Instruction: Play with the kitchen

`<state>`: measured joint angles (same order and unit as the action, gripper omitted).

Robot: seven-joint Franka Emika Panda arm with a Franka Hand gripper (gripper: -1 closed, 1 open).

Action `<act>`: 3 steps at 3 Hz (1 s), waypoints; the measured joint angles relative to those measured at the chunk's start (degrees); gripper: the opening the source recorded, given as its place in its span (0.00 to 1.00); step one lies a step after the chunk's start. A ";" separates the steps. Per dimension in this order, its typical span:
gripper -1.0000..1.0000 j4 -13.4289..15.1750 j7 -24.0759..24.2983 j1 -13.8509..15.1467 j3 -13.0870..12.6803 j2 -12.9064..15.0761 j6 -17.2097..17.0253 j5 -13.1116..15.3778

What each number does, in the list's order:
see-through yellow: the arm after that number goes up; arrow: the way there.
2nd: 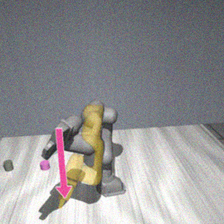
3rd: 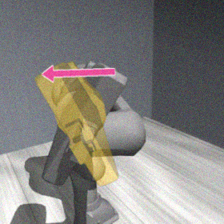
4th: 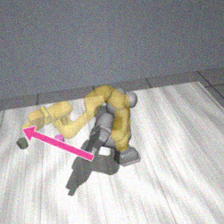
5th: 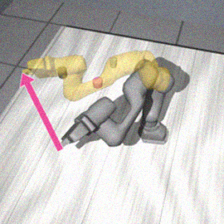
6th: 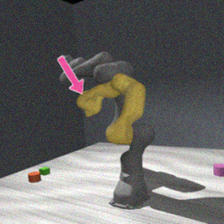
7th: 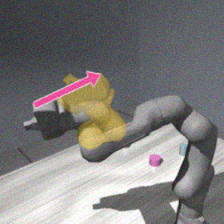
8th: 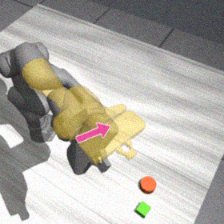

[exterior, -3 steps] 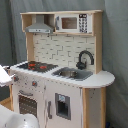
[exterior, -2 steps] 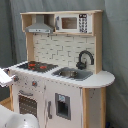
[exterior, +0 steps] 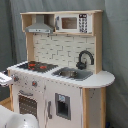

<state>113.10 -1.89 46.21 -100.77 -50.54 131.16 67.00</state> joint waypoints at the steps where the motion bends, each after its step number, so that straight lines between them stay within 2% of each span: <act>1: 1.00 2.26 -1.09 0.10 0.67 0.00 5.42 1.41; 3: 1.00 6.92 -1.40 0.43 2.51 0.00 16.39 3.87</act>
<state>120.02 -3.28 46.64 -98.26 -50.54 147.55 70.86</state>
